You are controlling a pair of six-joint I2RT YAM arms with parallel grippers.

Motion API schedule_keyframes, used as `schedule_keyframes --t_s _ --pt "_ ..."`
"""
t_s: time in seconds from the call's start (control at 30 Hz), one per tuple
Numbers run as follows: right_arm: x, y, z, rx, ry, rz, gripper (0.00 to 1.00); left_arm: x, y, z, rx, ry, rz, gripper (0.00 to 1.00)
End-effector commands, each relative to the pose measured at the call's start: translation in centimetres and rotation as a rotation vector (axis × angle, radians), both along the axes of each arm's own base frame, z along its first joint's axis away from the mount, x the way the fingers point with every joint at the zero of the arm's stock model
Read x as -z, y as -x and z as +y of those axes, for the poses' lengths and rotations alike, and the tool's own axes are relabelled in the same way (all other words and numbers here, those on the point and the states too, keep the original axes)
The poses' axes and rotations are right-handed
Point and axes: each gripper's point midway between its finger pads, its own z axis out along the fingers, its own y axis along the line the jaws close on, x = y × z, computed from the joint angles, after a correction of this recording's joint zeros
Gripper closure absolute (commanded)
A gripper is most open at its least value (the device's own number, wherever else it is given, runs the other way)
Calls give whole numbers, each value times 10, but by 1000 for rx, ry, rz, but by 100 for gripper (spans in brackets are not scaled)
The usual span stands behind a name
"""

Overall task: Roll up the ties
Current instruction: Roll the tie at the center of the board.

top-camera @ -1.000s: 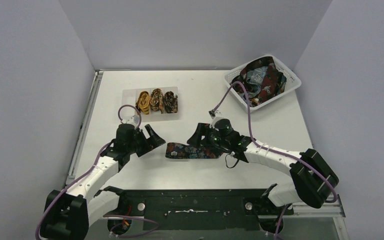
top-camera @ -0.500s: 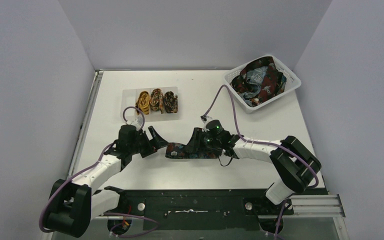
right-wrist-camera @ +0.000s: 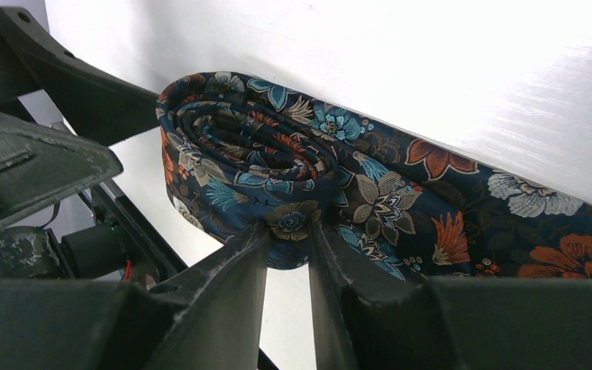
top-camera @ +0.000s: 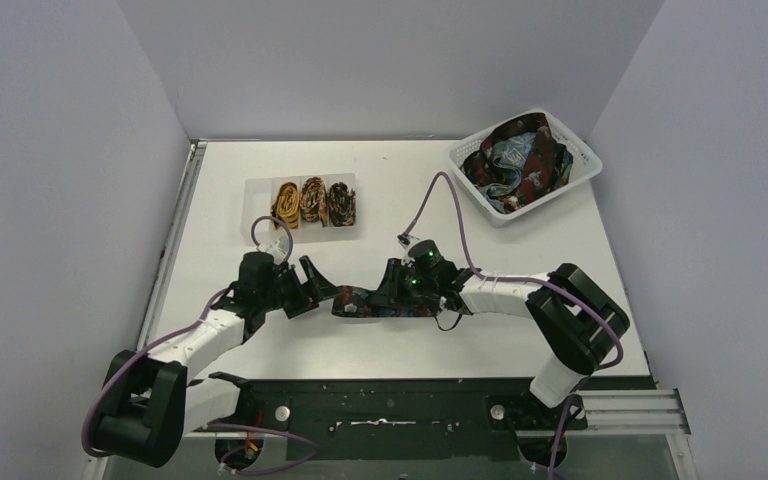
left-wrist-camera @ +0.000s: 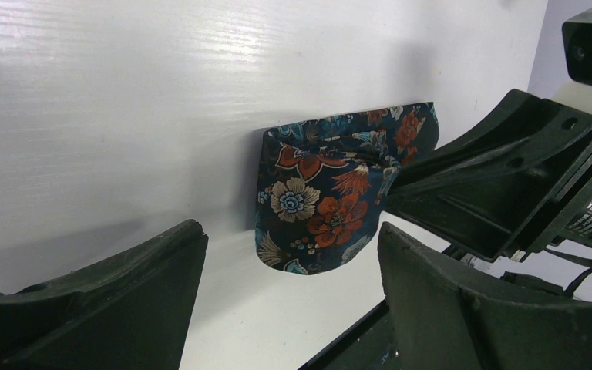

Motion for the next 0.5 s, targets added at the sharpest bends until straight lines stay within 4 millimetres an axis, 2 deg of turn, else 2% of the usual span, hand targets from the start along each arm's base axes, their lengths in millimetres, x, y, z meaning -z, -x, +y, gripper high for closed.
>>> schedule_keyframes --t_s 0.0,0.2,0.47 --pt "-10 -13 8 0 -36 -37 75 -14 -8 -8 49 33 -86 21" --pt "-2 -12 5 6 -25 -11 74 -12 -5 -20 100 60 -93 21" --pt "2 -14 1 15 -18 -2 73 0 -4 -37 138 45 -84 22"
